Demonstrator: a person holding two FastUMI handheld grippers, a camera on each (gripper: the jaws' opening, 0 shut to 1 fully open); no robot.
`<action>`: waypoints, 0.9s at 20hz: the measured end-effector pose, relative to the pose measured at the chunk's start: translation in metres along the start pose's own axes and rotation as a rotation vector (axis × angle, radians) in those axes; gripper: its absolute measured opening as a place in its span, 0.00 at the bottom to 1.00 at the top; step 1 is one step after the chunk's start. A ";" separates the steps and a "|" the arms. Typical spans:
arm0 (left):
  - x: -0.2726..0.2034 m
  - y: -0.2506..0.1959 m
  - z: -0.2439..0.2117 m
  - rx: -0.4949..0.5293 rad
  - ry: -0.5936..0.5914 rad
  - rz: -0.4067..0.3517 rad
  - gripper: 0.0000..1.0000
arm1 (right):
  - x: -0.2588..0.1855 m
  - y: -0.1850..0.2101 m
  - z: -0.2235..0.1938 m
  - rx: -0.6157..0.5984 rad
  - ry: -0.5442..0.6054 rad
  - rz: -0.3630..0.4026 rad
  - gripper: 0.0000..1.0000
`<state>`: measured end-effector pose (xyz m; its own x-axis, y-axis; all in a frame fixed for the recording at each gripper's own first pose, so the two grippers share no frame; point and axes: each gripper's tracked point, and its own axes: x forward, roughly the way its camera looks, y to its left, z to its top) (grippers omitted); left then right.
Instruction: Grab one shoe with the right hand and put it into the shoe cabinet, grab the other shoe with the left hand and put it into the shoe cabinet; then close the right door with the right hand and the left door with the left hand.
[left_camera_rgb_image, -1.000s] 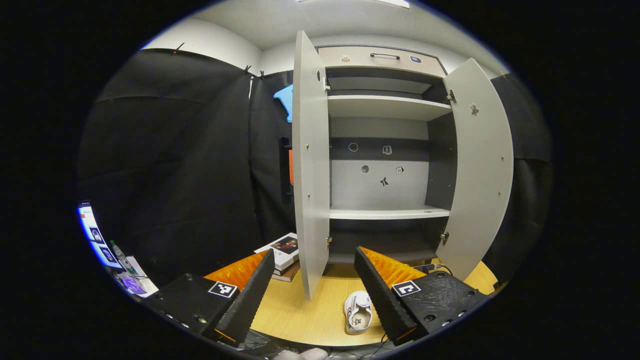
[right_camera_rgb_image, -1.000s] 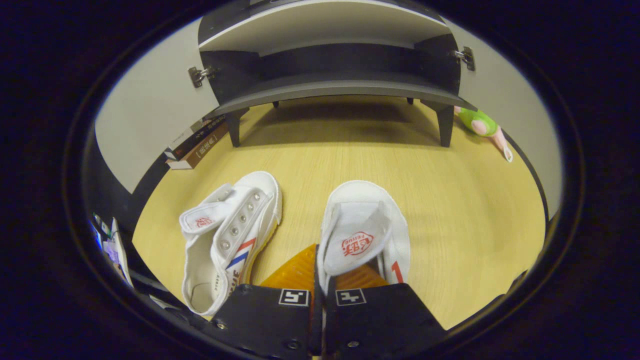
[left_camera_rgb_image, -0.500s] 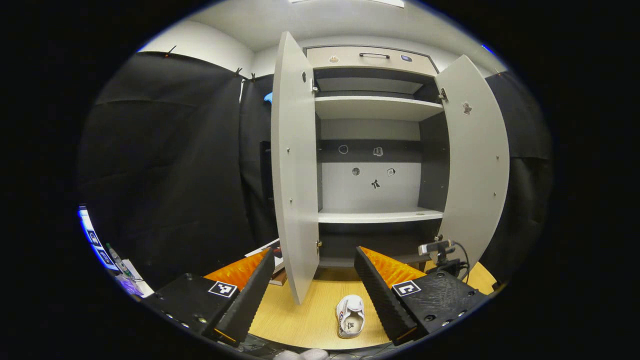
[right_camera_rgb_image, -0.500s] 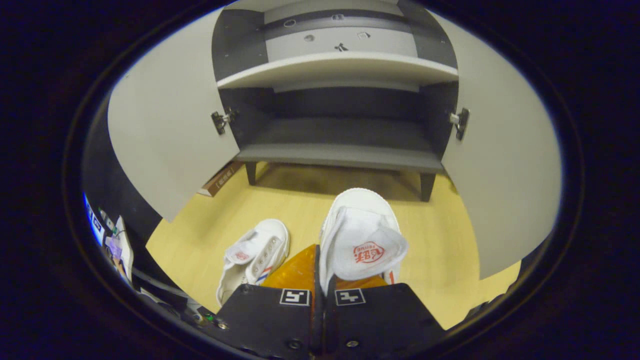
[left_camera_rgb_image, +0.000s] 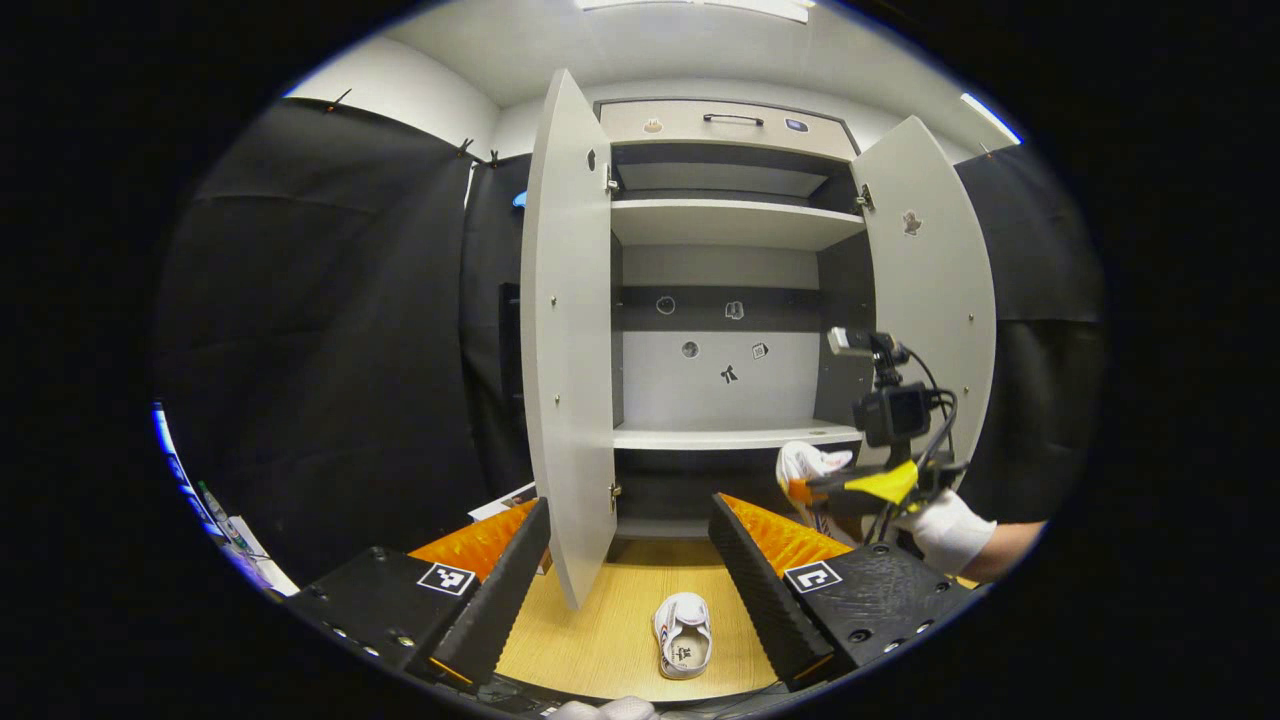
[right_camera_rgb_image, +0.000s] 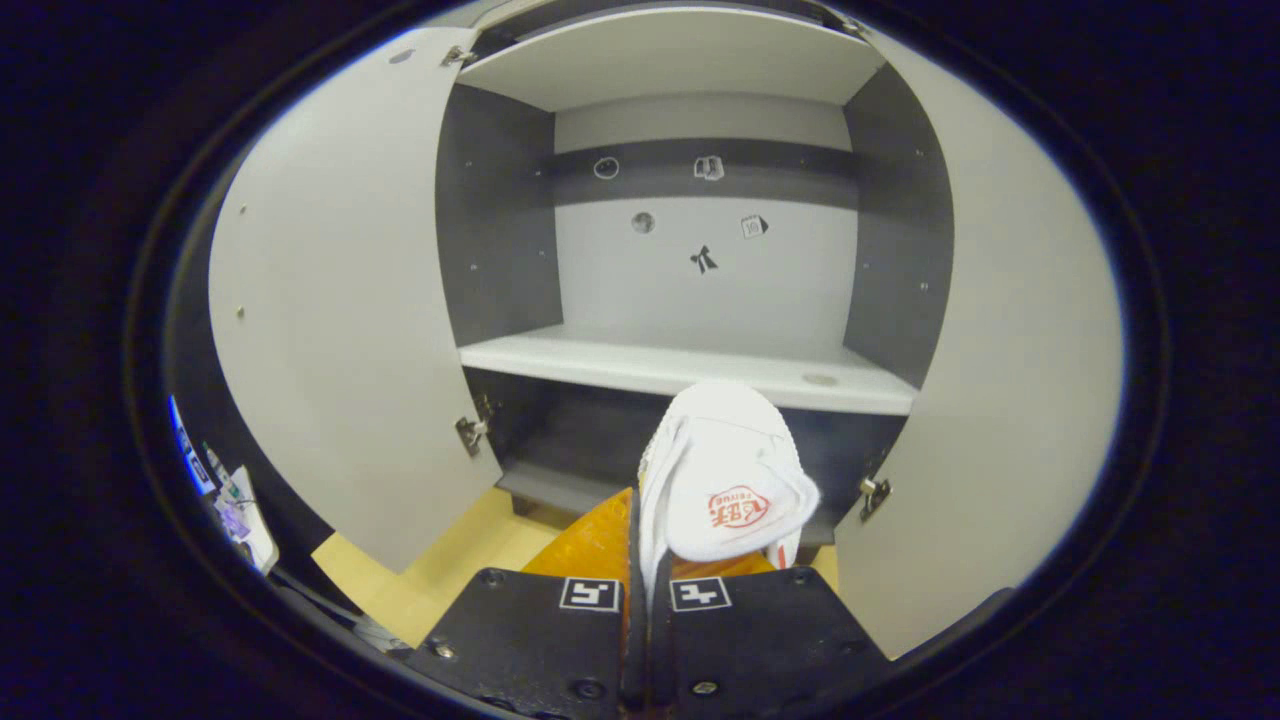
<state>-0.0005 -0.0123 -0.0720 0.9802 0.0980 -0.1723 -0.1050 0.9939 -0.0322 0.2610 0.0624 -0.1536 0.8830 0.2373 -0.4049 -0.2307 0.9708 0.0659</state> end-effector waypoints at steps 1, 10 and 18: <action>0.000 0.000 -0.001 -0.003 0.000 -0.001 0.96 | 0.003 -0.002 0.017 0.011 -0.020 -0.001 0.05; -0.001 0.008 -0.008 0.005 0.012 0.056 0.96 | 0.071 -0.031 0.146 -0.047 -0.140 -0.083 0.05; 0.004 0.020 -0.007 0.008 0.022 0.134 0.96 | 0.168 -0.051 0.168 -0.082 -0.046 -0.128 0.06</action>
<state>0.0004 0.0076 -0.0800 0.9534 0.2293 -0.1959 -0.2337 0.9723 0.0008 0.4893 0.0589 -0.0719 0.9247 0.1149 -0.3629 -0.1458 0.9876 -0.0589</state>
